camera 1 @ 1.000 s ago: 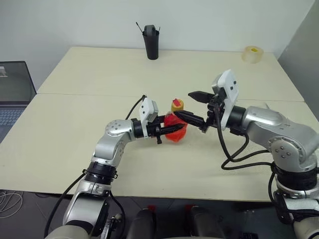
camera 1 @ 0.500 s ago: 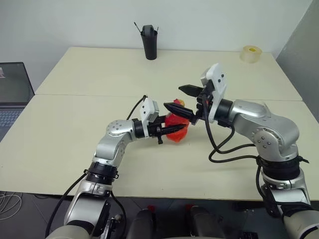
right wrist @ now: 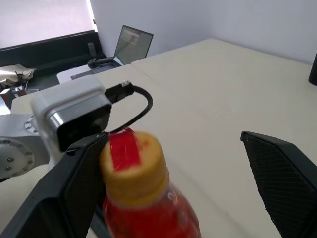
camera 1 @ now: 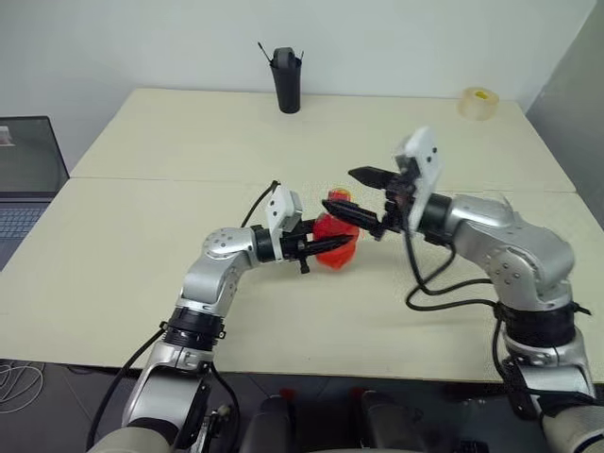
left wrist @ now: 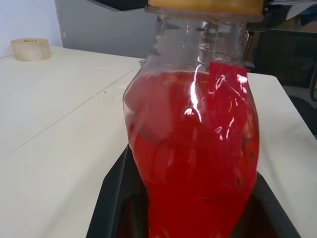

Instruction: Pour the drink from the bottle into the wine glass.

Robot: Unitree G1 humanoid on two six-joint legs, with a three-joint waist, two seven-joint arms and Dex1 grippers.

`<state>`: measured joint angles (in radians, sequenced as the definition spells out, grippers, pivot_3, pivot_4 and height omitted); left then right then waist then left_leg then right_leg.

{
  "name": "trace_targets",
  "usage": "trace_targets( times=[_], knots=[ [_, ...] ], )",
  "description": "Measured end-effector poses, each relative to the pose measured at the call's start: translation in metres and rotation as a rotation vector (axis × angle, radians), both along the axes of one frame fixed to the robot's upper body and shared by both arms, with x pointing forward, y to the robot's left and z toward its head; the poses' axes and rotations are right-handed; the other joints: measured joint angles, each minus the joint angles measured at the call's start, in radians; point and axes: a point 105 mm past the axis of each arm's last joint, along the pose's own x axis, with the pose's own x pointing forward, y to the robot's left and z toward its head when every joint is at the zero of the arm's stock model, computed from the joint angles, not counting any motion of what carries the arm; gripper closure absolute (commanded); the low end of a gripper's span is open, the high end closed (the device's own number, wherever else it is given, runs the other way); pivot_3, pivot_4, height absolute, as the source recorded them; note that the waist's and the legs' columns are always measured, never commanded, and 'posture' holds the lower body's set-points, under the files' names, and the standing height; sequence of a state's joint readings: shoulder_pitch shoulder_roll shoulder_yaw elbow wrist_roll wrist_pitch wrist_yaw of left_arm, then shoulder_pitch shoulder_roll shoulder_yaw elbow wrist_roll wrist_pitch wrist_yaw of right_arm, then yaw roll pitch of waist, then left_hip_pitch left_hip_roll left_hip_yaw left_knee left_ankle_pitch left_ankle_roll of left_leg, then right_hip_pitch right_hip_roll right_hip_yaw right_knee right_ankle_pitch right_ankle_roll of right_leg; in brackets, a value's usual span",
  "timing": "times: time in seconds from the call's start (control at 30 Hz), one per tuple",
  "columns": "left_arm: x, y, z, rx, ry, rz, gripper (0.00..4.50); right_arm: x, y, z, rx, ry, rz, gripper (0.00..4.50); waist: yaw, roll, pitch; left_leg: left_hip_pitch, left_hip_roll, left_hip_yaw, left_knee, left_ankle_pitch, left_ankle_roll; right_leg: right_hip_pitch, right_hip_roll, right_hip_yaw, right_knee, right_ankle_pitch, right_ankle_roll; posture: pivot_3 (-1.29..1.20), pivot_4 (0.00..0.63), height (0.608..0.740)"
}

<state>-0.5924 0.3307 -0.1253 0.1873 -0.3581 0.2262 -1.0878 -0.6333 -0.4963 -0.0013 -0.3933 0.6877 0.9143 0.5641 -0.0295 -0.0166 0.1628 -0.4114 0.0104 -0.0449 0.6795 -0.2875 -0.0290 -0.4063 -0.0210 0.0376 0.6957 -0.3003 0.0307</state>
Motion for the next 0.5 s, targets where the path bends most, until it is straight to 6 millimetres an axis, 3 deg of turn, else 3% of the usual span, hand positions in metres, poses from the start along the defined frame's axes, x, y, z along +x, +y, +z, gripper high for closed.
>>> trace_targets(
  times=[0.13,0.2,0.37,0.5],
  knots=[
    [0.000,0.000,0.000,0.003,-0.003,-0.003,3.45,-0.010,-0.038,-0.004,-0.035,0.030,-0.063,0.00,0.001,0.000,0.000,0.000,0.000,0.000,0.000,0.000,0.000,0.000,0.000,0.000,0.000,0.000,0.000,0.00,0.150,0.740],
    [0.000,0.000,0.001,0.003,-0.006,-0.007,3.50,-0.018,-0.043,-0.004,-0.037,0.043,-0.044,0.00,-0.003,0.000,0.000,0.000,0.001,0.000,0.000,0.000,0.000,0.000,0.001,0.000,0.000,0.000,0.000,0.00,0.150,0.740],
    [-0.001,-0.001,0.002,0.000,-0.017,-0.015,3.57,-0.038,-0.029,-0.002,-0.051,0.045,0.068,0.00,-0.008,0.000,0.000,0.002,0.001,0.001,-0.001,0.000,0.001,0.000,0.002,0.000,0.001,0.000,0.000,0.00,0.150,0.740],
    [0.000,0.000,0.001,0.003,-0.013,-0.011,3.58,-0.037,-0.006,0.004,-0.033,0.019,0.109,0.00,-0.008,0.000,0.000,0.002,0.001,0.002,-0.001,0.000,0.000,0.000,0.002,0.000,0.001,0.000,0.000,0.00,0.150,0.740]
  ],
)
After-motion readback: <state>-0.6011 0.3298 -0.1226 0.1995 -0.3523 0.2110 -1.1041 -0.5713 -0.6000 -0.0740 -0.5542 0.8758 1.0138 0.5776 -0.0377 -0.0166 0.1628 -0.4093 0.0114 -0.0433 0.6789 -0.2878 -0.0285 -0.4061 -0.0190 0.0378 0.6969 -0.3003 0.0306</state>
